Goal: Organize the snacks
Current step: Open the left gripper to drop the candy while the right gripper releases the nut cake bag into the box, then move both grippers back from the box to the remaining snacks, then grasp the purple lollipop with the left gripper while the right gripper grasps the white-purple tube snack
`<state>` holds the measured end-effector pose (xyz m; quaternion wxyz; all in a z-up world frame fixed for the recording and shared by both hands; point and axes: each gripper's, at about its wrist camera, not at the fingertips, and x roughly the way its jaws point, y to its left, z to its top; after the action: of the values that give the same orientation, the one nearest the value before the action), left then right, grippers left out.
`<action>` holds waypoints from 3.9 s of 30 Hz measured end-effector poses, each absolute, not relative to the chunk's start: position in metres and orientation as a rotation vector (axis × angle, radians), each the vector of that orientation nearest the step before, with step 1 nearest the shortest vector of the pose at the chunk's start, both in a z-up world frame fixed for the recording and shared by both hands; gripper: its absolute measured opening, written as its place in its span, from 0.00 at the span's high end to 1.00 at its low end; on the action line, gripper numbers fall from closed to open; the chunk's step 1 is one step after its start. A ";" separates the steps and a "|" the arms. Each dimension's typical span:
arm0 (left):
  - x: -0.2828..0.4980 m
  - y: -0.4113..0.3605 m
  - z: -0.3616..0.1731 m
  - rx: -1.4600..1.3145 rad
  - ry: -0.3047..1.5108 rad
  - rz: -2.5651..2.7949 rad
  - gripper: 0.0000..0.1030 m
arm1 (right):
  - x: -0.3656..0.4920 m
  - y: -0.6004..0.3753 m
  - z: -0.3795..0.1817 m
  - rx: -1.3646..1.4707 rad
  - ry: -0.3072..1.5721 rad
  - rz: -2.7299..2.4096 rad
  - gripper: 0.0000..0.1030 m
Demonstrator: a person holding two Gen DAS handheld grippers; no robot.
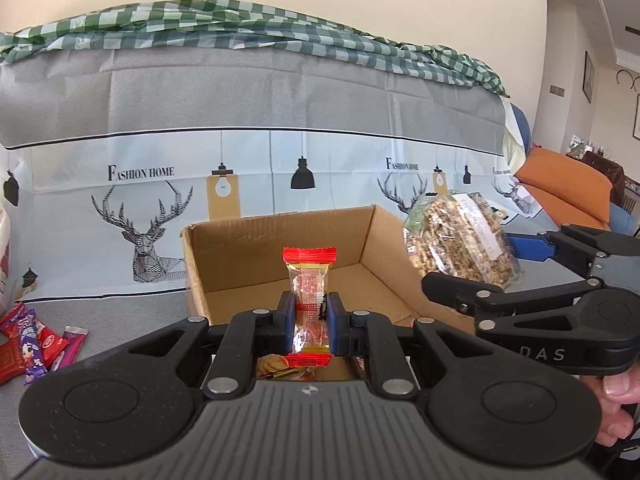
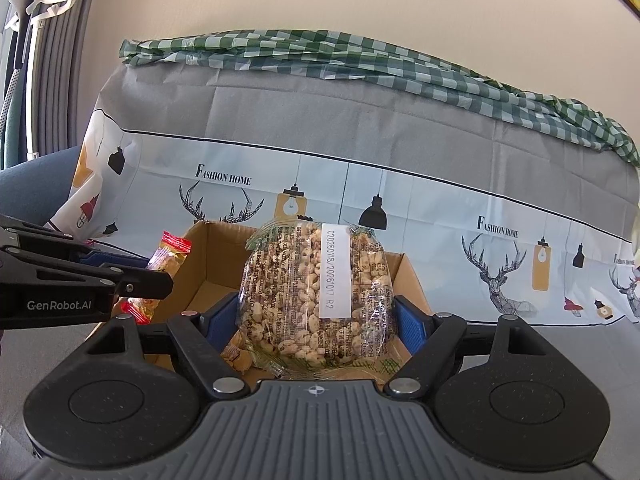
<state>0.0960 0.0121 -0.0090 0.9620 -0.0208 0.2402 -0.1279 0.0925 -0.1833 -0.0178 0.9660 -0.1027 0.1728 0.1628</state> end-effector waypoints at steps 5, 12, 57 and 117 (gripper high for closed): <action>0.097 0.012 -0.010 -0.047 0.507 -0.272 0.60 | 0.092 -0.179 -0.019 -0.222 0.344 0.306 0.12; 0.096 0.037 -0.005 -0.097 0.500 -0.216 0.62 | 0.094 -0.173 -0.018 -0.192 0.353 0.296 0.12; 0.084 0.282 -0.033 -0.308 0.686 0.393 0.87 | 0.107 0.093 -0.082 -0.015 0.650 0.593 0.59; 0.144 0.247 -0.098 -0.328 0.982 0.290 0.92 | 0.122 0.064 -0.124 -0.083 0.829 0.428 0.79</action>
<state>0.1444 0.2474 -0.0980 0.8590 -0.1561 0.4675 0.1382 0.1216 0.0636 -0.1239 0.8922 -0.0401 0.3997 0.2064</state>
